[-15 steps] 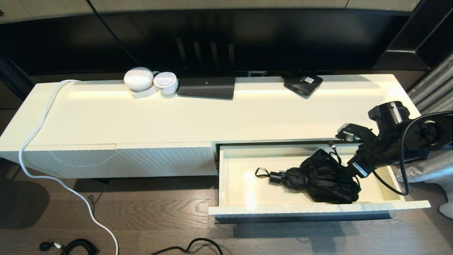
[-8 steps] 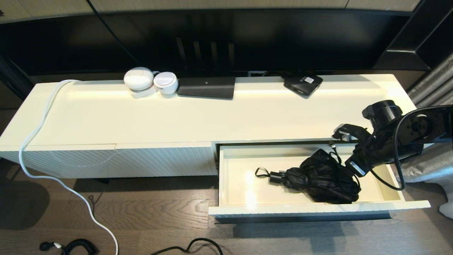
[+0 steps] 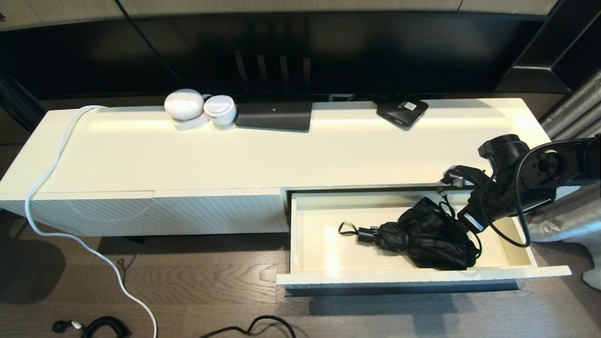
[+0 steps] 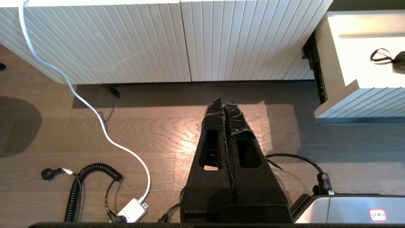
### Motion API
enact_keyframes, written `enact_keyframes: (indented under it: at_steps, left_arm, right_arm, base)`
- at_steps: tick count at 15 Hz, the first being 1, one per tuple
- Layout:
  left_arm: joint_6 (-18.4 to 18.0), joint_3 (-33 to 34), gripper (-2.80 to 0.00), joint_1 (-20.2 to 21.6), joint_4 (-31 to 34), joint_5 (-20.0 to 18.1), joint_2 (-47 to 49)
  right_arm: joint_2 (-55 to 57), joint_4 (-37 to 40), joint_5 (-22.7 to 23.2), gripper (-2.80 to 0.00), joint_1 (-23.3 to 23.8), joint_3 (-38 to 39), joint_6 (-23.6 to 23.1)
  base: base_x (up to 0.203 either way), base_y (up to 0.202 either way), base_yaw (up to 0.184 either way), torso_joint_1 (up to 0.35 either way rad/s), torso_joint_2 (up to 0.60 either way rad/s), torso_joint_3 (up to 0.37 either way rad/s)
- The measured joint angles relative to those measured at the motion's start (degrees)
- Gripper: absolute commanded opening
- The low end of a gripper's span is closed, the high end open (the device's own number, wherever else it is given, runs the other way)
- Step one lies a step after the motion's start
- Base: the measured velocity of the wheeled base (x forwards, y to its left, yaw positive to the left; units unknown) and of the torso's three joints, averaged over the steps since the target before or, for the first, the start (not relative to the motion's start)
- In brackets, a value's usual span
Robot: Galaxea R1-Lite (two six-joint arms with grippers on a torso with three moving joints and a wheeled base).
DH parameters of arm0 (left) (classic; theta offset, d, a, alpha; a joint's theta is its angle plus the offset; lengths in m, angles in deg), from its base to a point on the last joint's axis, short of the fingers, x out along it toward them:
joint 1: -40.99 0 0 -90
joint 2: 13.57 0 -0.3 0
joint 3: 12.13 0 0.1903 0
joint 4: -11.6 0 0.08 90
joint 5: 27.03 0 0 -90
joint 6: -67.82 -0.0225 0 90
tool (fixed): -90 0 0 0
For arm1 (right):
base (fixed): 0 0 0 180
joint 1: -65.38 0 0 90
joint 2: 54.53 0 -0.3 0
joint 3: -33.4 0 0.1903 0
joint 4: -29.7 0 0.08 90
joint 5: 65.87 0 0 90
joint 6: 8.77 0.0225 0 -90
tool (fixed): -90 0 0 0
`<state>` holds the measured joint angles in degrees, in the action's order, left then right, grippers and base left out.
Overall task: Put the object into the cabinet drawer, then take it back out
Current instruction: Take the data cable out of the drawer and put it on the table
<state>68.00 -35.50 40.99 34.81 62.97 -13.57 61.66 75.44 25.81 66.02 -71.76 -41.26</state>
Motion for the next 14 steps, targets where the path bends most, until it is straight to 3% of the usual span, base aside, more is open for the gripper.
enact_keyframes:
  at_steps: [7,8,14]
  left_arm:
    - [0.0,0.0,-2.80,0.0,0.0,0.0,0.0]
    - [0.0,0.0,-2.80,0.0,0.0,0.0,0.0]
    - [0.0,0.0,-2.80,0.0,0.0,0.0,0.0]
  right_arm:
    - [0.5,0.3,0.4,0.00,0.3,0.4,0.1]
    - [0.6,0.3,0.4,-2.80,0.3,0.5,0.1]
    - [0.6,0.5,0.5,-2.80,0.3,0.7,0.2]
  base:
    - [0.000,0.000,0.000,0.000,0.00,0.000]
    - [0.000,0.000,0.000,0.000,0.00,0.000]
    - [0.000,0.000,0.000,0.000,0.00,0.000]
